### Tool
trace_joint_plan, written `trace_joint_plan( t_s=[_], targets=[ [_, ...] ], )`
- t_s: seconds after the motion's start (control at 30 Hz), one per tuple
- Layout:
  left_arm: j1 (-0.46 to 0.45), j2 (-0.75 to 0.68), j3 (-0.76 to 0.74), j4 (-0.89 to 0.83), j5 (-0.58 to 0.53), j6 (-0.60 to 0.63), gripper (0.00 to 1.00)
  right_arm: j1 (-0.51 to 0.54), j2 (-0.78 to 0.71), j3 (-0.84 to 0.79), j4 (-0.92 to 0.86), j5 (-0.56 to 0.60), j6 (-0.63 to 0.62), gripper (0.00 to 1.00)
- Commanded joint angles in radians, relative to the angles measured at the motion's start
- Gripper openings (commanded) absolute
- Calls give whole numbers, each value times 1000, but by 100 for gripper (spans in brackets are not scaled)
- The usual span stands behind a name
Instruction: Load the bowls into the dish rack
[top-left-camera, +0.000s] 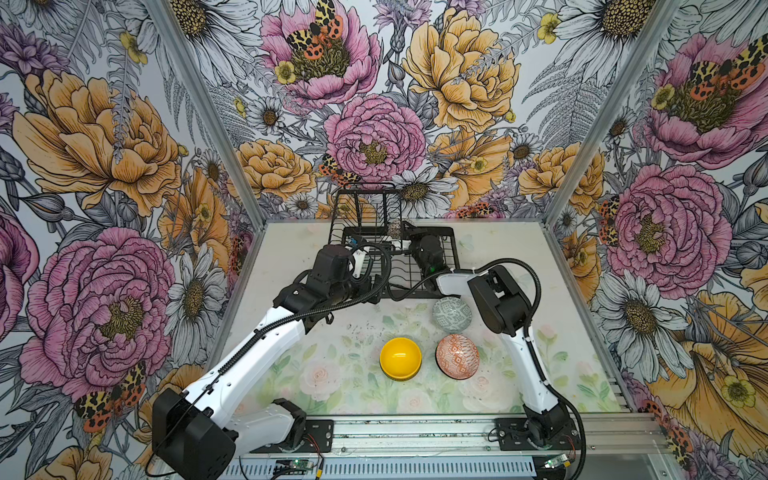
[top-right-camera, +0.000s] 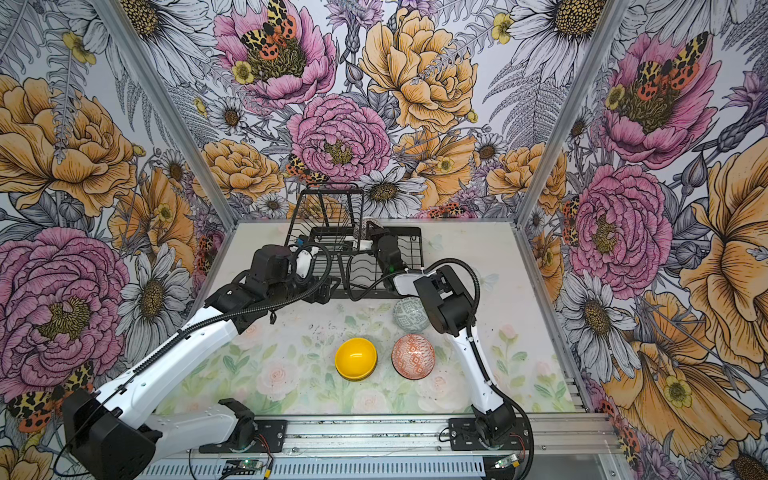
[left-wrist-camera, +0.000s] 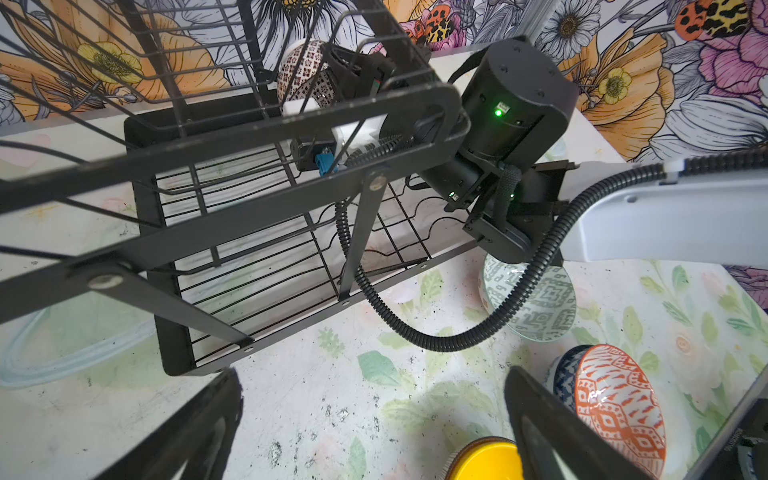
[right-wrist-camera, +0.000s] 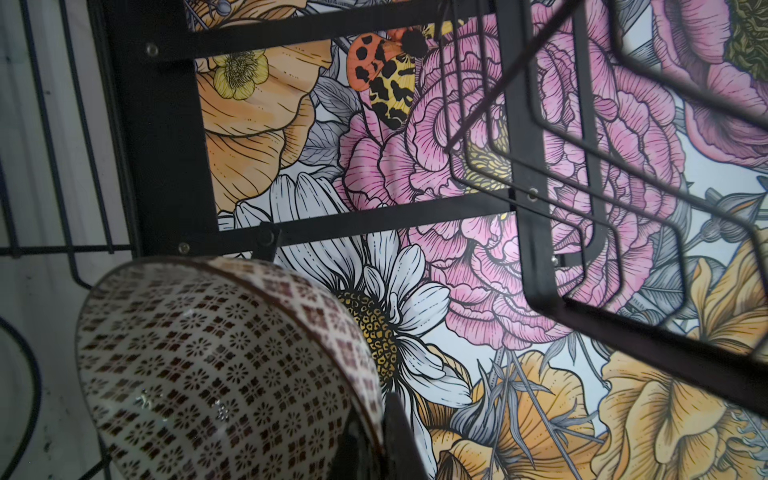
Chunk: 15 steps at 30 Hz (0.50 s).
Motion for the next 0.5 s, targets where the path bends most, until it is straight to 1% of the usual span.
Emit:
trace_joint_plan(
  t_s=[0.0,0.2,0.47],
  targets=[
    [9,-19,-13,20,17,-5,99,20,43,-44,-16,-29,9,0],
    [9,-16,-14,21,22,-6,99,20,53,-71,36,-12,-1,0],
    [9,-23,-18,21,20,-9,99,26,64,-66,39,-9,-7,0]
  ],
)
